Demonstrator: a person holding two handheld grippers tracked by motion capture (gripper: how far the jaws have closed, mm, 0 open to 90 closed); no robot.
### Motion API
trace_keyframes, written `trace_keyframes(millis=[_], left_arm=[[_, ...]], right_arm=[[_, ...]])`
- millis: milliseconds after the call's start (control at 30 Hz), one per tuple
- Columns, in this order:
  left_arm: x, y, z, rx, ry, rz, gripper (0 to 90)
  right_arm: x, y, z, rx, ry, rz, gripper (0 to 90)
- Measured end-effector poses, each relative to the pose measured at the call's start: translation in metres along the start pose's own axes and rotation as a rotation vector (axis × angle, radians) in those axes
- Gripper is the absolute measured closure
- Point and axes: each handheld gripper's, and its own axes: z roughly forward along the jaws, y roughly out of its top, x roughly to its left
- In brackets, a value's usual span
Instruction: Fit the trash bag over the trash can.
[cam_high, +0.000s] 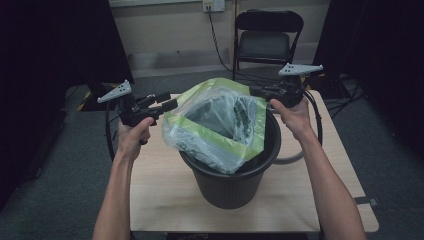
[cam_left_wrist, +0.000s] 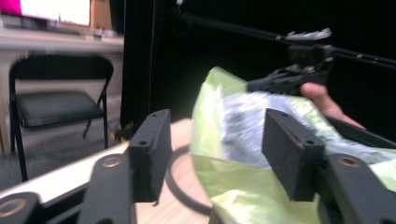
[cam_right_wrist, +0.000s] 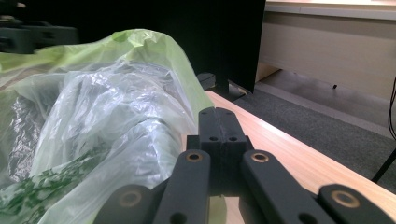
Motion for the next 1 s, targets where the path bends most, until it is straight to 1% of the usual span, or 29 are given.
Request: trace_keyframes(millis=[33, 67, 100, 133, 167, 200, 267, 300, 333, 400, 433, 467, 500, 533, 567, 600, 633, 667, 733, 800, 833, 867, 933, 967, 1000], left_arm=[[0.003, -0.002, 0.004, 0.021, 0.003, -0.011, 40.8], [0.004, -0.004, 0.007, 0.037, -0.005, -0.021, 41.6], [0.005, -0.006, 0.011, 0.057, -0.016, -0.027, 52.9], [0.005, -0.008, 0.013, 0.068, -0.023, -0.025, 52.9], [0.004, -0.011, 0.015, 0.079, -0.025, -0.022, 73.6], [0.004, -0.012, 0.015, 0.084, -0.014, -0.018, 73.6], [0.004, -0.018, 0.014, 0.103, -0.014, -0.013, 85.7], [0.005, -0.020, 0.012, 0.114, -0.009, -0.012, 88.9], [0.005, -0.024, 0.011, 0.124, -0.014, -0.008, 89.6], [0.005, -0.031, 0.007, 0.157, 0.003, 0.002, 89.8], [0.005, -0.035, 0.006, 0.167, -0.001, 0.001, 89.8], [0.004, -0.038, 0.005, 0.176, -0.003, -0.001, 89.8], [0.004, -0.043, 0.003, 0.180, -0.002, 0.003, 89.8], [0.003, -0.047, 0.002, 0.178, -0.016, -0.004, 89.9], [0.002, -0.052, 0.001, 0.177, -0.021, -0.003, 89.9], [0.001, -0.054, 0.000, 0.181, -0.022, 0.003, 89.9], [0.001, -0.059, -0.002, 0.181, -0.032, 0.000, 89.9], [0.000, -0.061, -0.004, 0.175, -0.039, -0.002, 89.9], [0.001, -0.065, -0.007, 0.164, -0.037, -0.006, 89.8], [0.002, -0.064, -0.010, 0.144, -0.034, -0.008, 89.2], [0.002, -0.062, -0.011, 0.121, -0.031, -0.017, 86.8], [0.003, -0.060, -0.012, 0.110, -0.028, -0.018, 82.7], [0.003, -0.054, -0.012, 0.080, -0.020, -0.013, 75.6], [0.004, -0.050, -0.011, 0.067, -0.018, -0.016, 71.2], [0.005, -0.047, -0.010, 0.058, -0.020, -0.016, 71.2]], right_arm=[[0.000, 0.000, -0.001, -0.001, -0.002, 0.000, 90.0], [0.000, 0.000, -0.001, -0.004, 0.001, 0.000, 90.0], [0.000, 0.000, -0.002, -0.010, 0.007, -0.003, 90.0], [0.000, 0.000, -0.002, -0.010, 0.007, -0.003, 90.0], [0.001, -0.001, -0.003, -0.019, 0.011, -0.005, 90.0], [0.001, -0.001, -0.003, -0.019, 0.011, -0.005, 90.0], [0.001, -0.003, -0.003, -0.013, 0.004, -0.006, 90.0], [0.000, -0.005, -0.003, -0.006, 0.000, -0.004, 90.0], [-0.001, -0.008, -0.002, 0.004, -0.008, 0.001, 90.0], [-0.005, -0.014, -0.001, 0.020, -0.013, 0.018, 90.0], [-0.009, -0.022, 0.003, 0.036, -0.001, 0.035, 90.0], [-0.009, -0.022, 0.003, 0.036, -0.001, 0.035, 90.0], [-0.010, -0.026, 0.005, 0.045, 0.001, 0.036, 90.0], [-0.011, -0.031, 0.009, 0.058, 0.003, 0.040, 90.0], [-0.012, -0.035, 0.011, 0.062, 0.003, 0.047, 90.0], [-0.013, -0.039, 0.014, 0.059, 0.010, 0.059, 90.0], [-0.013, -0.042, 0.015, 0.055, 0.019, 0.063, 90.0], [-0.013, -0.047, 0.017, 0.056, 0.026, 0.069, 90.0], [-0.012, -0.055, 0.022, 0.068, 0.036, 0.072, 90.0], [-0.011, -0.060, 0.026, 0.077, 0.049, 0.073, 90.0], [-0.011, -0.060, 0.026, 0.078, 0.049, 0.068, 90.0], [-0.011, -0.059, 0.026, 0.075, 0.040, 0.065, 87.3], [-0.013, -0.052, 0.024, 0.068, 0.003, 0.062, 76.6], [-0.017, -0.045, 0.021, 0.059, -0.002, 0.067, 75.8], [-0.017, -0.045, 0.021, 0.059, -0.002, 0.067, 75.8]])
